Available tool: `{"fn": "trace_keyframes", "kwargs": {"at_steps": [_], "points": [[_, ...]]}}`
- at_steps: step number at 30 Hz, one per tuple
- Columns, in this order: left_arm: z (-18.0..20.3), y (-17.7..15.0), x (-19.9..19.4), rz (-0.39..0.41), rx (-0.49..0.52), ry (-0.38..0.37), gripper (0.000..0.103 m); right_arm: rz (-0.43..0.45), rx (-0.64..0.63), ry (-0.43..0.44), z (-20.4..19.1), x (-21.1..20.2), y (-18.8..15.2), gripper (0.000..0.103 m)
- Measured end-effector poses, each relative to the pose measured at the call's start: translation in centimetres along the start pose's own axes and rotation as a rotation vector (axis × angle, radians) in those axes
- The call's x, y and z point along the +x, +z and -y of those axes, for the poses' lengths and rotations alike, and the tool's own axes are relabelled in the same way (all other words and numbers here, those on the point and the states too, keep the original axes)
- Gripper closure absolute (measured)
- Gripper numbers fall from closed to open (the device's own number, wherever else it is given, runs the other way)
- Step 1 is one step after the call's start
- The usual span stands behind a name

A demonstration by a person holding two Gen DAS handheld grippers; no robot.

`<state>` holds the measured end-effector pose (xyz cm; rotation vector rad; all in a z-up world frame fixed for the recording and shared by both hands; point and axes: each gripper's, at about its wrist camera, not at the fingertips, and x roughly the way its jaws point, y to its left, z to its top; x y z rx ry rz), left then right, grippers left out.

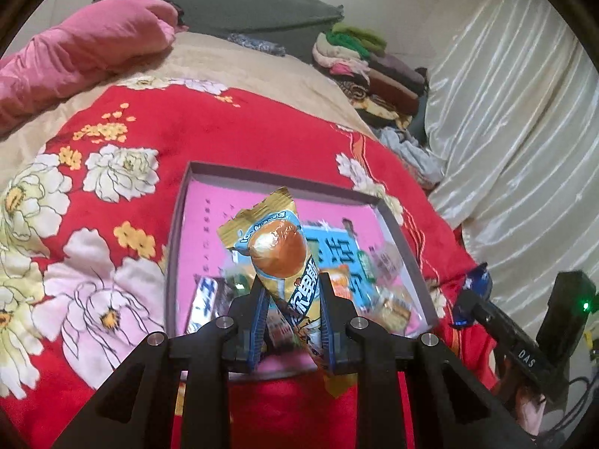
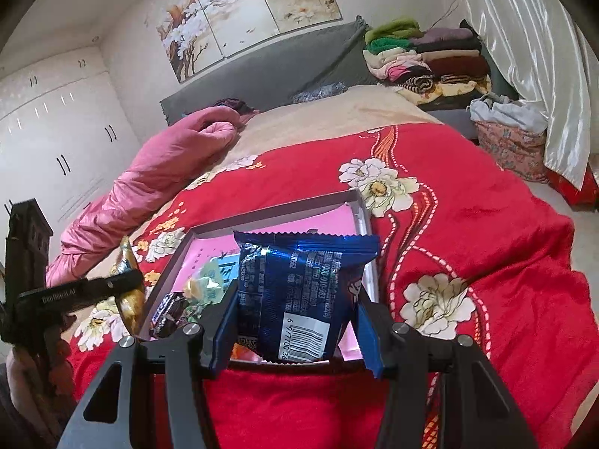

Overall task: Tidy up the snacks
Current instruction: 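Carry the yellow snack bag and blue biscuit pack over the tray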

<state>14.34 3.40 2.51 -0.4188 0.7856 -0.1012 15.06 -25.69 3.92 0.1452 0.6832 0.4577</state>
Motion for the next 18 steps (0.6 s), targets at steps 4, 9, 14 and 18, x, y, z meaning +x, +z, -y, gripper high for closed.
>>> {"fn": "trace_keyframes", "kwargs": {"at_steps": [4,9,14,18], "points": [[-0.8,1.0,0.2,0.018,-0.015,0.004,0.078,-0.008,-0.005,-0.016,0.2,0.5,0.1,0.048],[-1.7,1.3,0.7,0.032,-0.028,0.009,0.078,-0.012,-0.009,-0.036,0.4,0.9,0.0,0.048],[-2.1,0.9,1.8,0.02,-0.019,0.025,0.078,-0.019,-0.007,-0.046,0.7,1.5,0.1,0.048],[-1.8,0.4,2.6,0.009,-0.012,0.025,0.078,-0.027,-0.009,-0.052,0.6,2.0,0.0,0.048]]}}
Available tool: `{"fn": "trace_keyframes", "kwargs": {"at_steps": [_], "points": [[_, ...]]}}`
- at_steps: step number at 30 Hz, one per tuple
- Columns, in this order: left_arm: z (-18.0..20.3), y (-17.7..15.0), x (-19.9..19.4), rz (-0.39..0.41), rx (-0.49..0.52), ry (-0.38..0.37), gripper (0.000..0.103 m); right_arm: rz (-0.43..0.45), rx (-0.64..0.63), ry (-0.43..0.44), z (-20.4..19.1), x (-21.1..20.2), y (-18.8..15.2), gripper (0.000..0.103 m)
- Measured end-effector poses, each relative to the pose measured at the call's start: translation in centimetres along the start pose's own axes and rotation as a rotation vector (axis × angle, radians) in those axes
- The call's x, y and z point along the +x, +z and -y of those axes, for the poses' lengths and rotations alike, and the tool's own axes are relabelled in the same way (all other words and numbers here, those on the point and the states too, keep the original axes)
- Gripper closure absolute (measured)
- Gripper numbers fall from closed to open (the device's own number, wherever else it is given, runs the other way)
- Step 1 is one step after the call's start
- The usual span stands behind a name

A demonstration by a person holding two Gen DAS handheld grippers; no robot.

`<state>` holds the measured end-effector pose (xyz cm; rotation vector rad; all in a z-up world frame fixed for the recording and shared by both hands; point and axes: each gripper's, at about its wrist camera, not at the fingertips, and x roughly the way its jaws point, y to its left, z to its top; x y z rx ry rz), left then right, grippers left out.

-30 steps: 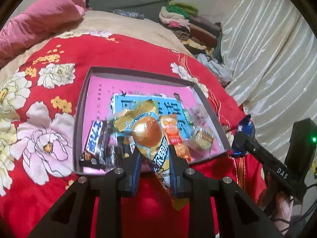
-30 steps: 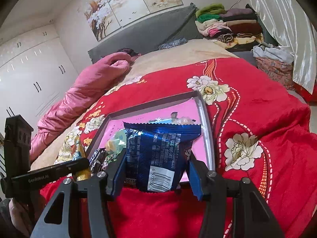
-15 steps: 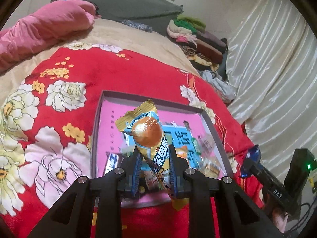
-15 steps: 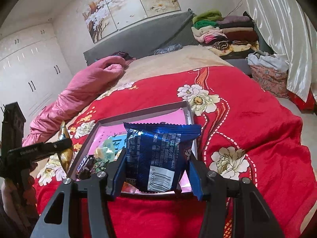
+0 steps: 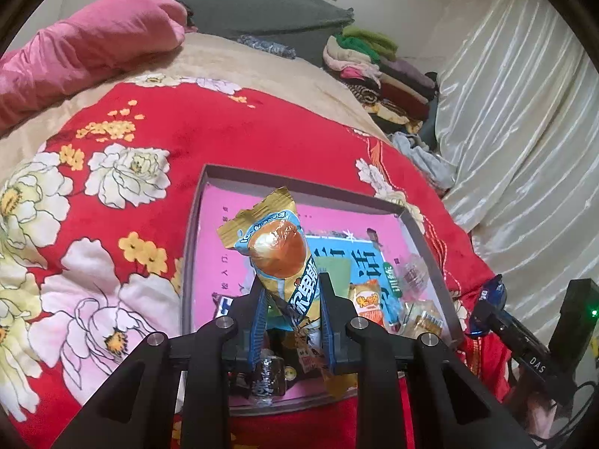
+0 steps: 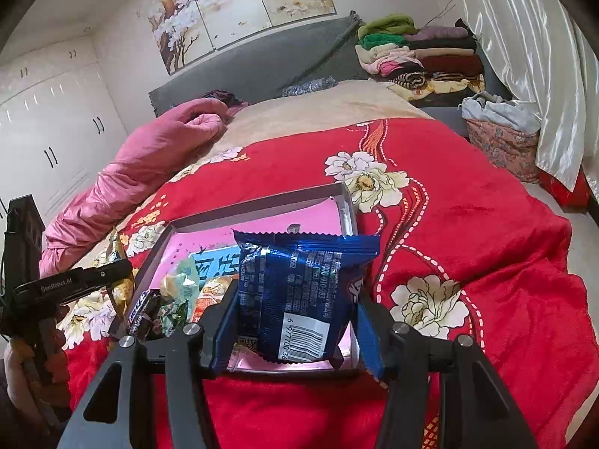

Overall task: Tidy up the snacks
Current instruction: 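Carry the yellow snack bag and blue biscuit pack over the tray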

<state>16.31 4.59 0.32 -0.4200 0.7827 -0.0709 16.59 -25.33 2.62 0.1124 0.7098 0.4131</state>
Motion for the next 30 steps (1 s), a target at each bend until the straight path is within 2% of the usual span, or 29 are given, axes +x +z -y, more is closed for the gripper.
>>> {"fn": "trace_keyframes", "kwargs": {"at_steps": [16,30], "points": [[2.7,-2.0,2.5,-0.057,0.119,0.028,0.077,-0.048,-0.08,-0.04,-0.4,2.5,-0.9,0.048],[3.1,-2.8,3.4,-0.096,0.143,0.022,0.077,-0.082,-0.114,0.002,-1.5,4.6,-1.9,0.048]]}}
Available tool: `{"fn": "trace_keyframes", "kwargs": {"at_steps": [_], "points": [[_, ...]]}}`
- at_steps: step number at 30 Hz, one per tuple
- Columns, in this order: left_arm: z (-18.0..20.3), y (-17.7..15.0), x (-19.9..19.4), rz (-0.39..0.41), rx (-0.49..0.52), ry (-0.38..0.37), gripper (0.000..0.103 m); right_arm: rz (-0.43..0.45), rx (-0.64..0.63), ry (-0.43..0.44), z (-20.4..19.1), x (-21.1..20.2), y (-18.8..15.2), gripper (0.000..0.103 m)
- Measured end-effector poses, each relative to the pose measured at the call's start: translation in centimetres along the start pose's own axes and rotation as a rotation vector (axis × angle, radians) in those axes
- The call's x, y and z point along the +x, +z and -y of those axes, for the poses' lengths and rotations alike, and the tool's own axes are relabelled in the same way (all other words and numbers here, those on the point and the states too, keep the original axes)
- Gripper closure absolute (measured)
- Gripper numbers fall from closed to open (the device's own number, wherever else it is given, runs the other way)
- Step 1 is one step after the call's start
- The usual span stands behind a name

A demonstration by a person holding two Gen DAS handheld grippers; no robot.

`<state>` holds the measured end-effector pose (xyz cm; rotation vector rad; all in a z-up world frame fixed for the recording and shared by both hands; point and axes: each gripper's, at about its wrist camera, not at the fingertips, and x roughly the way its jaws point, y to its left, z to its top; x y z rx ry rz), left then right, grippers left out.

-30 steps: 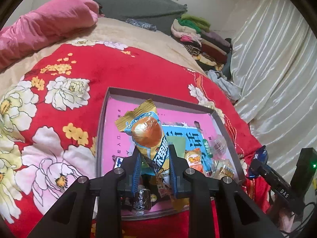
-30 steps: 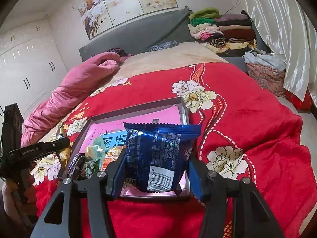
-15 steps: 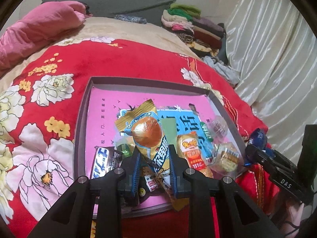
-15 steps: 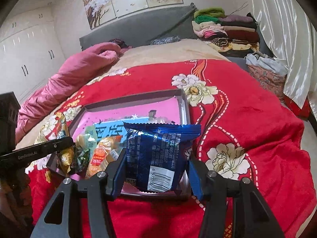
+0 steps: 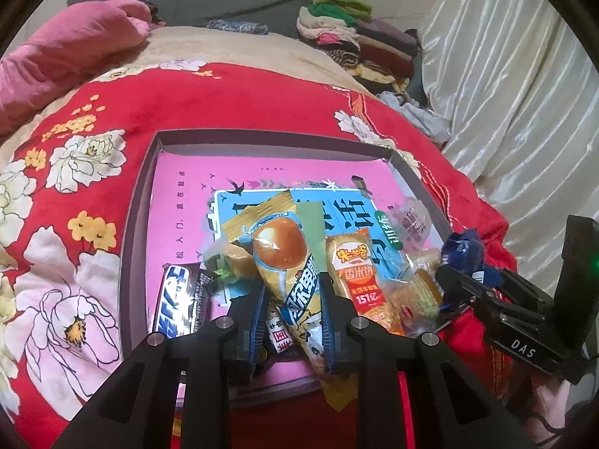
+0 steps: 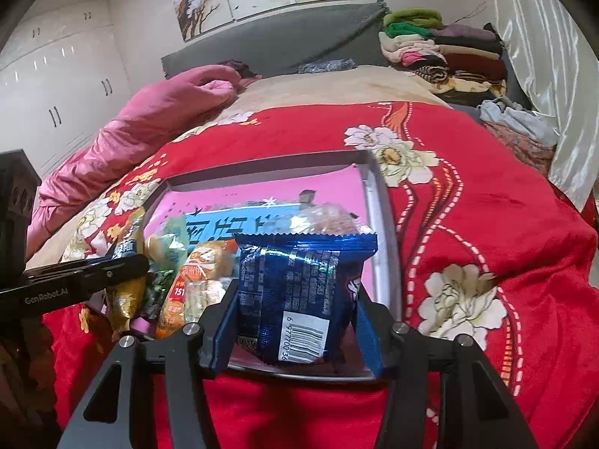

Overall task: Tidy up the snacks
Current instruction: 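Carry the yellow snack bag and blue biscuit pack over the tray, then lower the yellow bag with the left tool while the right tool lowers the biscuit pack, then open both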

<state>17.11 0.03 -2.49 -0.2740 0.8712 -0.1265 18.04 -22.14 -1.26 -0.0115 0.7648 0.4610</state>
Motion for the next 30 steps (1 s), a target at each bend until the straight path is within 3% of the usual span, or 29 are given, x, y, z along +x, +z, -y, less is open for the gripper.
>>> {"fn": "trace_keyframes", "kwargs": {"at_steps": [9,20,30], "points": [[0.1,-0.2,0.3,-0.009,0.006,0.002,0.077,0.0,-0.016,0.021,-0.8,0.1,-0.4,0.047],[0.0,-0.1,0.5,-0.019,0.003,-0.004,0.077,-0.002,-0.004,-0.041,0.4,0.2,-0.5,0.047],[0.2,-0.3,0.6,-0.026,0.006,-0.012,0.077,-0.015,0.004,-0.031,0.6,0.0,-0.8,0.047]]}}
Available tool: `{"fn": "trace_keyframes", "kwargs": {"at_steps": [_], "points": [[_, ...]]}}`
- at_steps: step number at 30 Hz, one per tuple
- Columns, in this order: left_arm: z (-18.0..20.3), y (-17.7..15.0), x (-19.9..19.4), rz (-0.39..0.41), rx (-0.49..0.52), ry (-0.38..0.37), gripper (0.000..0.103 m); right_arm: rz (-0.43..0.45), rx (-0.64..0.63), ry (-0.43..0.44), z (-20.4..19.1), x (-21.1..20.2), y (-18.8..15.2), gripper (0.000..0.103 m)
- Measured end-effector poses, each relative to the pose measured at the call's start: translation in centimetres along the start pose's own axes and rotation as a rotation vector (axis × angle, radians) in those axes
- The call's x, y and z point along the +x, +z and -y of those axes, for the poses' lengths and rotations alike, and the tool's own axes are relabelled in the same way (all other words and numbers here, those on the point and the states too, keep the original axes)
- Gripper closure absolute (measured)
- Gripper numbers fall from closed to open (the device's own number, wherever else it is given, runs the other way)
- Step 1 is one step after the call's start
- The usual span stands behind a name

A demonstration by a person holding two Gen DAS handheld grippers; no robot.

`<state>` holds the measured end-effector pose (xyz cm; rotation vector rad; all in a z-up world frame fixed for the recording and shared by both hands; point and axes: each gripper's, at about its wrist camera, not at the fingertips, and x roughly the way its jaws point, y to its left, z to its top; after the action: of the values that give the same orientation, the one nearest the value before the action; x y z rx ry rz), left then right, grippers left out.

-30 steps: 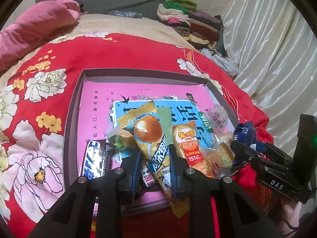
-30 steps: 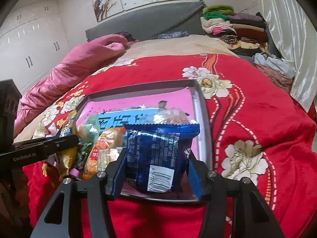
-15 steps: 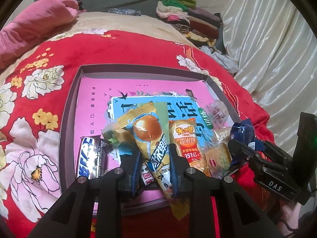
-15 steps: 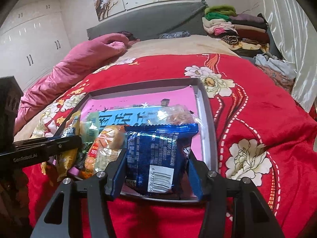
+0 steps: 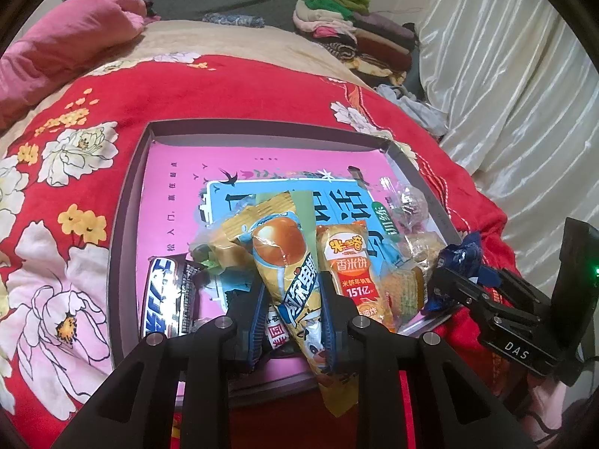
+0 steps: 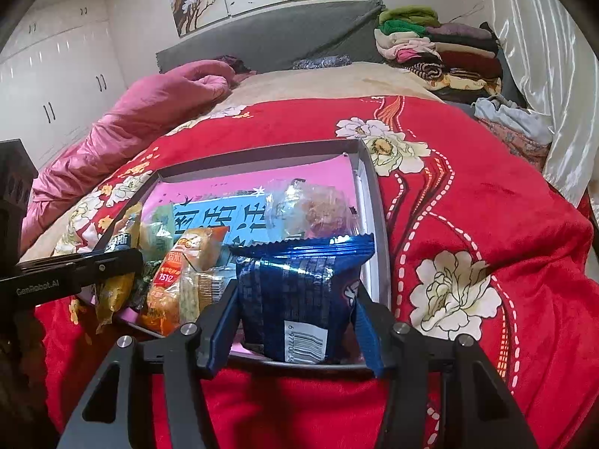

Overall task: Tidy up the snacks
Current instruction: 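Lower the yellow bag with the left tool while the right tool lowers the biscuit pack, then open both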

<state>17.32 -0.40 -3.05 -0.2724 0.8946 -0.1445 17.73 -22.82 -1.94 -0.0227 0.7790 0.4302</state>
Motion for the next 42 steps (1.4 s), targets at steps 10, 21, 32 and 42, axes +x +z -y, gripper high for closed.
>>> {"fn": "trace_keyframes", "kwargs": {"at_steps": [10,21,32,42], "points": [[0.2,0.0,0.1,-0.006,0.007,-0.003,0.076,0.008,0.026,0.019,0.1,-0.9,-0.2,0.044],[0.4,0.0,0.0,-0.014,0.031,-0.013,0.069,0.003,0.051,0.026,0.1,-1.6,-0.5,0.04],[0.6,-0.1,0.0,-0.031,0.042,-0.021,0.051,0.02,0.043,-0.001,0.0,-2.4,-0.3,0.037],[0.5,0.0,-0.1,-0.035,0.034,-0.02,0.037,0.042,0.059,-0.035,0.7,-3.0,-0.1,0.034]]}}
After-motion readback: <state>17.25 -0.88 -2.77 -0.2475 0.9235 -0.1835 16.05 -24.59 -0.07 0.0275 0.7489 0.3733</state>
